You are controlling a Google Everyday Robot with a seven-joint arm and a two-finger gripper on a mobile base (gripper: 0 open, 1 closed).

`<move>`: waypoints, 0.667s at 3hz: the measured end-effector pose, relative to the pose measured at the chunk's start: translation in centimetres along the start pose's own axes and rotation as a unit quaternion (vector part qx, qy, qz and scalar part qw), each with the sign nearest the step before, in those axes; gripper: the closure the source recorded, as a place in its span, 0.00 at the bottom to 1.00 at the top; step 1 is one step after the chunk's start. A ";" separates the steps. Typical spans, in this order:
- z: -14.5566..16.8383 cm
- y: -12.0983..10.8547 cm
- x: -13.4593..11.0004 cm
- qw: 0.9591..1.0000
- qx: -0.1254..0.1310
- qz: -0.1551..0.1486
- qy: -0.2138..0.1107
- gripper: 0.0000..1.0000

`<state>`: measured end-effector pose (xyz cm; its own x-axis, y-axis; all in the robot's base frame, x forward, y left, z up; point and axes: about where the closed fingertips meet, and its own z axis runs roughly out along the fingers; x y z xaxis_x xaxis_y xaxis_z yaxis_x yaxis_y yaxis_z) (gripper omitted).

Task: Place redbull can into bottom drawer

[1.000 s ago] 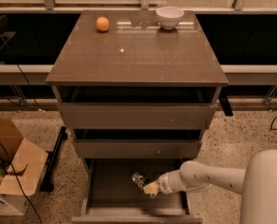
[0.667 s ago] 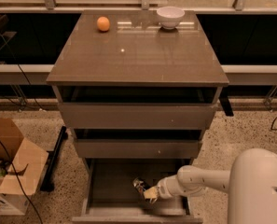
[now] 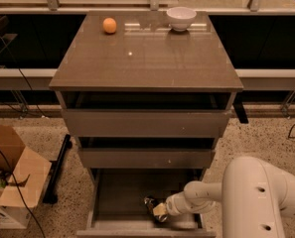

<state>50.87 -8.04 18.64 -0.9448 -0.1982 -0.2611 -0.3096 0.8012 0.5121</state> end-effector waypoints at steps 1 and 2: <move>1.1 -0.4 0.7 1.000 0.008 0.023 0.013 0.58; 1.9 0.4 2.1 0.998 0.015 0.043 0.031 0.28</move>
Offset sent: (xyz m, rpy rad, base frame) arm -0.0346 0.0157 -0.0219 -0.0648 0.1417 -0.0722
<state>48.99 -7.02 16.79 -0.9729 -0.1607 -0.1660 -0.2239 0.8331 0.5057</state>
